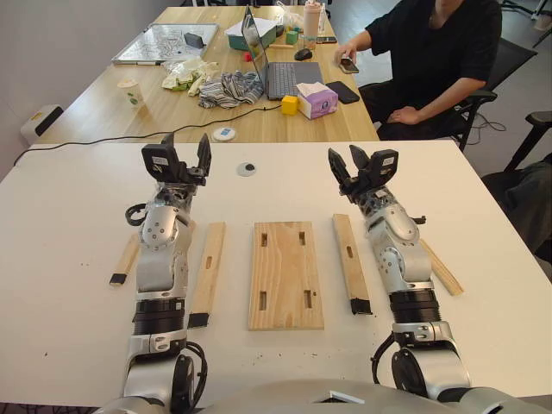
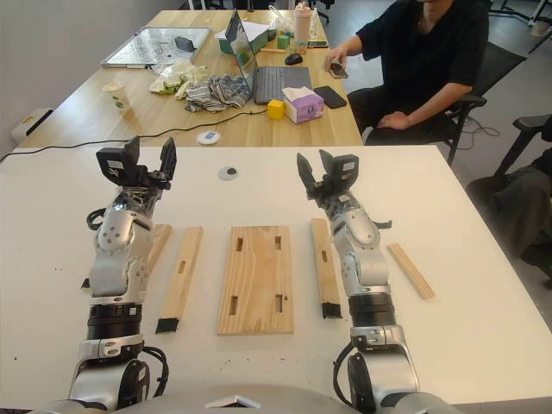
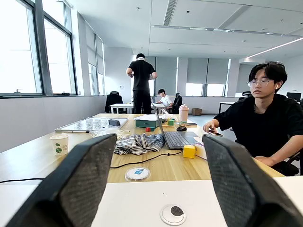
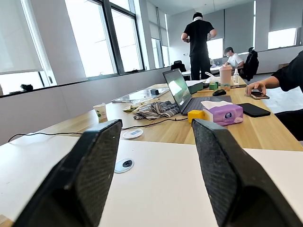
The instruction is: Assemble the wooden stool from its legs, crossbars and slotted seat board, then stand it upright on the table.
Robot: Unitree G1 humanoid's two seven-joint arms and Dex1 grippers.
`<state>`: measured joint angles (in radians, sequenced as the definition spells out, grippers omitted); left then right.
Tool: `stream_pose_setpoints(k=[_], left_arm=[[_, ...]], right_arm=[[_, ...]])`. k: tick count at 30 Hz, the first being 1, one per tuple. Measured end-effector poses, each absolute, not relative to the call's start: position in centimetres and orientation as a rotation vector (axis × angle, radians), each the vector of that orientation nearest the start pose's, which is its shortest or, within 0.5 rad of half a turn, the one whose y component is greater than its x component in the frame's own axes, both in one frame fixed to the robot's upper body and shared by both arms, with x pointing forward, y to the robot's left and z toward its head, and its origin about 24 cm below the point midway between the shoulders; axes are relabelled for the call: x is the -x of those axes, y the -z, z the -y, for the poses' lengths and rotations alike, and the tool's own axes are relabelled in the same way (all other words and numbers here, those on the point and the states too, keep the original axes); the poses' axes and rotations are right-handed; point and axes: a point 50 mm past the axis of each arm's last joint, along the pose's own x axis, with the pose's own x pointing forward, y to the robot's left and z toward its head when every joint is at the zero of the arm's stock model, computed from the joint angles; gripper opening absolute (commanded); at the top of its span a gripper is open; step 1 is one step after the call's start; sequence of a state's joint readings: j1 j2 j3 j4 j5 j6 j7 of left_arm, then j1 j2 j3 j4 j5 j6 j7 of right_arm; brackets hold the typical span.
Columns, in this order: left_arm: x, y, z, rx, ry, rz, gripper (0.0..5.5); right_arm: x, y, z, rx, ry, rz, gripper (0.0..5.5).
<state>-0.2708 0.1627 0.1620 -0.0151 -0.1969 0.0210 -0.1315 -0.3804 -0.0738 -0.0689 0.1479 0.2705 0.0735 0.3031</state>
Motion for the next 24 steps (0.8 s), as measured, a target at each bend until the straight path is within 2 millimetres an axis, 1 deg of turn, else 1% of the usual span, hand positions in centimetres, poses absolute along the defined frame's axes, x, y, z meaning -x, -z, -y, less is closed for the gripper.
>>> stream_pose_setpoints(k=[2,4,8,11,13,19,20,21,22,23,24], left_arm=[[-29.1,-11.5,-19.2,0.034,0.041,0.26,3.33],[-28.8,-10.7,-19.3,0.031,0.025,0.235,3.33],[-28.7,-10.6,-19.5,0.1,0.002,0.229,3.33],[-28.6,-10.8,-20.1,0.106,-0.042,0.241,3.33],[-28.6,-10.9,-20.2,0.108,-0.053,0.243,3.33],[-28.5,-11.0,-20.0,0.122,-0.052,0.248,3.33],[-28.5,-10.9,-20.0,0.126,-0.051,0.247,3.33],[-28.5,-10.9,-20.0,0.132,-0.049,0.247,3.33],[-28.4,-10.9,-19.9,0.142,-0.047,0.247,3.33],[-28.2,-10.8,-20.1,0.142,-0.056,0.246,3.33],[-27.9,-10.7,-20.3,0.142,-0.066,0.243,3.33]], right_arm=[[-32.1,-11.4,15.0,-0.129,-0.359,0.182,2.71],[-32.2,-11.6,15.0,-0.116,-0.372,0.188,2.71],[-32.1,-11.3,14.5,-0.12,-0.394,0.169,2.71],[-32.1,-11.2,14.1,-0.12,-0.422,0.158,2.71],[-32.1,-11.1,13.9,-0.121,-0.432,0.148,2.71],[-32.1,-11.1,13.9,-0.125,-0.429,0.143,2.71],[-32.1,-11.0,14.2,-0.096,-0.422,0.136,2.71],[-32.0,-10.9,14.7,-0.069,-0.416,0.127,2.71],[-31.7,-10.6,17.5,0.003,-0.393,0.096,2.71],[-31.2,-10.5,19.7,0.049,-0.383,0.071,2.71],[-30.3,-10.5,22.7,0.086,-0.384,0.024,2.71]])
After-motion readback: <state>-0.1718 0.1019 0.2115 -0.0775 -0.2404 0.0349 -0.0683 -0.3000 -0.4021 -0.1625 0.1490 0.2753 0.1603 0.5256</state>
